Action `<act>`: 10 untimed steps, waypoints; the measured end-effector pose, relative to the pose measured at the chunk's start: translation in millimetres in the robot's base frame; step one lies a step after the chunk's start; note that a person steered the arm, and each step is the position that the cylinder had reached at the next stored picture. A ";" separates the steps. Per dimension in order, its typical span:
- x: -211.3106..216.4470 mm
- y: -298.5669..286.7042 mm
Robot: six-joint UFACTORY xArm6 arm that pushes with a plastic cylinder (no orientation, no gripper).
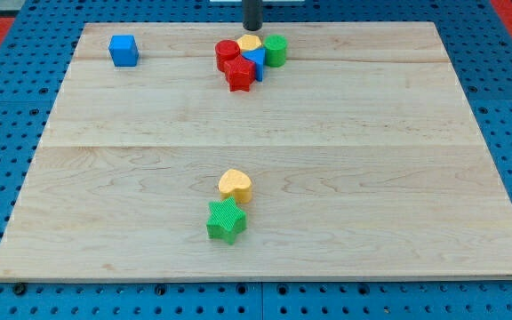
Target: Move the green circle top of the red circle
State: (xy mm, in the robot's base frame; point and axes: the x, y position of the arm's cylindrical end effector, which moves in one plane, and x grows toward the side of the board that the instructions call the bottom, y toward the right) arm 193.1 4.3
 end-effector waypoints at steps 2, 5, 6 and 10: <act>57.8 92.8; 63.7 -97.4; 60.3 -131.9; 22.0 13.7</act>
State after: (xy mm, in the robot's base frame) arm 215.1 18.0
